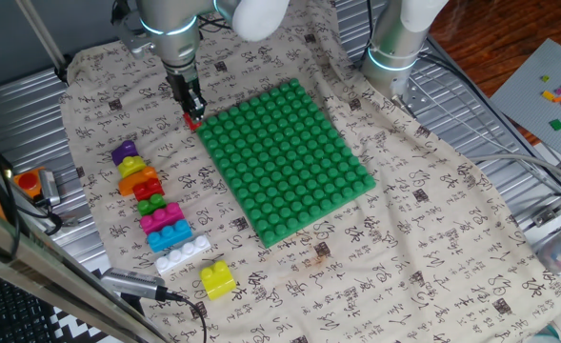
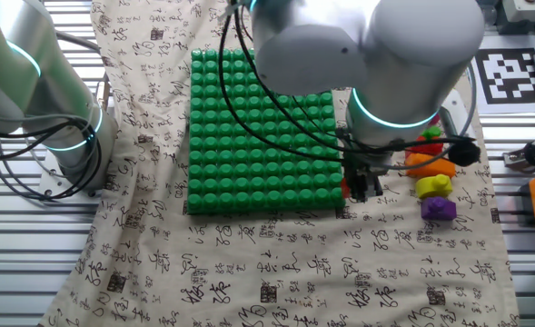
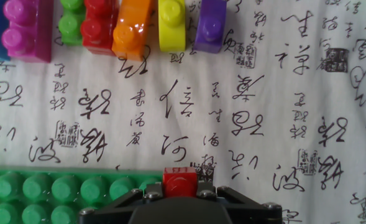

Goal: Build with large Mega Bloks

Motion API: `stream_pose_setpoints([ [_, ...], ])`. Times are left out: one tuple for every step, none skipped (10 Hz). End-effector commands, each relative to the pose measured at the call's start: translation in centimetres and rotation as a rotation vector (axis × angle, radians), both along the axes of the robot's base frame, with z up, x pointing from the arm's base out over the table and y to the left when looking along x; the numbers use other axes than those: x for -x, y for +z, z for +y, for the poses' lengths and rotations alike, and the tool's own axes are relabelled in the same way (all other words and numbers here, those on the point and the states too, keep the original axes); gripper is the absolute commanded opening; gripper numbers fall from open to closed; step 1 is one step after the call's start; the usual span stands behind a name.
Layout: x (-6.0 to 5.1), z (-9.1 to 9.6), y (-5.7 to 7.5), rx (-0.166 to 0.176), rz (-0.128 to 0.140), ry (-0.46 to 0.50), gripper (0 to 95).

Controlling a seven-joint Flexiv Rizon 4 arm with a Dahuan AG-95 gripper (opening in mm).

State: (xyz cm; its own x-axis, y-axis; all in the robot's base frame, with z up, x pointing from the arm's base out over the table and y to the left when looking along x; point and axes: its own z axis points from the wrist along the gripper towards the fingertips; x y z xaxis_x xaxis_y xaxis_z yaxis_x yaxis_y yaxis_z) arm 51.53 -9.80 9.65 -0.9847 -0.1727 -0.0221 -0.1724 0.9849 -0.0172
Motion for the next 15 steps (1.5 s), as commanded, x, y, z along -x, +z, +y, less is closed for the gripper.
stream_pose_setpoints([
  [0.1, 0.0, 0.1, 0.001, 0.0, 0.008, 0.0],
  [0.1, 0.0, 0.1, 0.001, 0.001, 0.011, 0.0],
  [0.1, 0.0, 0.1, 0.001, 0.003, 0.009, 0.0],
  [0.1, 0.0, 0.1, 0.0, 0.006, 0.003, 0.0],
  [0.4, 0.0, 0.0, 0.0, 0.006, -0.004, 0.0],
  [1.3, 0.1, -0.3, -0.013, 0.004, -0.019, 0.0],
  [1.6, 0.1, -0.4, -0.013, 0.002, -0.022, 0.0],
  [2.3, 0.2, -0.6, -0.012, 0.002, -0.023, 0.0],
  [2.6, 0.2, -0.7, -0.013, 0.002, -0.027, 0.0],
  [2.8, 0.2, -0.8, -0.011, -0.001, -0.027, 0.0],
  [2.8, 0.2, -0.8, -0.009, -0.004, -0.028, 0.0],
  [2.8, 0.2, -0.9, -0.009, -0.004, -0.03, 0.0],
  [2.7, 0.2, -1.0, -0.008, -0.007, -0.03, 0.0],
  [2.6, 0.1, -1.2, -0.006, -0.01, -0.03, 0.0],
  [2.6, 0.1, -1.3, -0.004, -0.011, -0.031, 0.0],
])
